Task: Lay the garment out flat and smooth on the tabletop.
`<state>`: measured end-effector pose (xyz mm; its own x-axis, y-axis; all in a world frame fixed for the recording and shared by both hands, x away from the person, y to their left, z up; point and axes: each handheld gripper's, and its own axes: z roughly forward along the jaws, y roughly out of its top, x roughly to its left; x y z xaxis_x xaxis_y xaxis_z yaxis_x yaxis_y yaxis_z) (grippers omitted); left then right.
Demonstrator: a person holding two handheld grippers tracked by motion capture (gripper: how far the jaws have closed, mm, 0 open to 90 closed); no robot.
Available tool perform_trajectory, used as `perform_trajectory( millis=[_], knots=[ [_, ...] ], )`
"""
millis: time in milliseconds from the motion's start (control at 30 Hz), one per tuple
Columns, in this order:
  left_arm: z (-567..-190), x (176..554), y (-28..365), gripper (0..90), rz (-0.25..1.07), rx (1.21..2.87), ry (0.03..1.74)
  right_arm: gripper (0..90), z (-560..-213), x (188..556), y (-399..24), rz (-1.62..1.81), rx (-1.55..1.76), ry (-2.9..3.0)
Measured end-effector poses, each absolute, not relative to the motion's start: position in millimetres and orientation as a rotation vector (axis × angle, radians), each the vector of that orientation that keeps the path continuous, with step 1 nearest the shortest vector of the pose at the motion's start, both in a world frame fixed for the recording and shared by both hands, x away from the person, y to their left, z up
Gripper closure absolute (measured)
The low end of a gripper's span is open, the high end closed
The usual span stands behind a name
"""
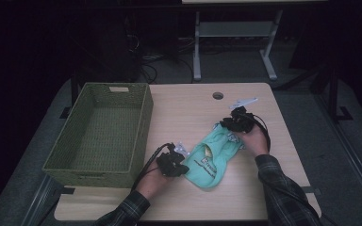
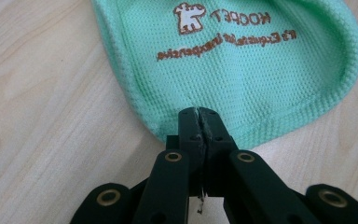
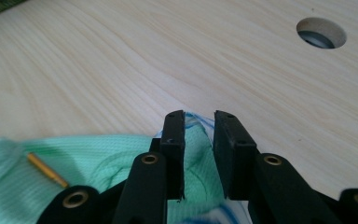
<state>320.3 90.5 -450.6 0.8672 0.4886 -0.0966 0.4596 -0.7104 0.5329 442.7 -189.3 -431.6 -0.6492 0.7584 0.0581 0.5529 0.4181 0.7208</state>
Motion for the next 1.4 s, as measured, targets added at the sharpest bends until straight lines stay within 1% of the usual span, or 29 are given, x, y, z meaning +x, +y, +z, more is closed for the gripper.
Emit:
perform_trajectory(
  millis=[33,233,367,600,733,900,1100,1300,1367,1400],
  knots=[
    [-451,320,91,88.3,0.068,2.477,0.688,71.9,-430,441,-191,1.066,1.143,2.401],
    [-450,321,91,88.3,0.066,2.481,0.688,71.9,-420,422,-207,1.103,1.152,2.385],
    [-450,321,91,88.3,0.067,2.482,0.683,74.0,-417,407,-218,1.115,1.149,2.379],
    [-450,321,91,88.3,0.060,2.481,0.693,79.0,-420,386,-233,1.109,1.144,2.373],
    [-451,321,91,88.3,0.061,2.478,0.695,78.7,-425,375,-237,1.112,1.158,2.372],
    [-451,321,91,88.3,0.061,2.469,0.700,78.5,-434,361,-232,1.099,1.147,2.412],
    [-451,321,91,88.3,0.060,2.477,0.694,76.1,-450,354,-223,1.066,1.134,2.469],
    [-451,320,91,88.3,0.057,2.467,0.701,68.3,-462,351,-210,1.064,1.148,2.513],
    [-451,321,91,88.3,0.059,2.478,0.693,68.3,-465,350,-206,1.052,1.135,2.528],
    [-451,320,91,88.3,0.061,2.477,0.694,70.6,-466,350,-204,1.033,1.130,2.533]
  ],
)
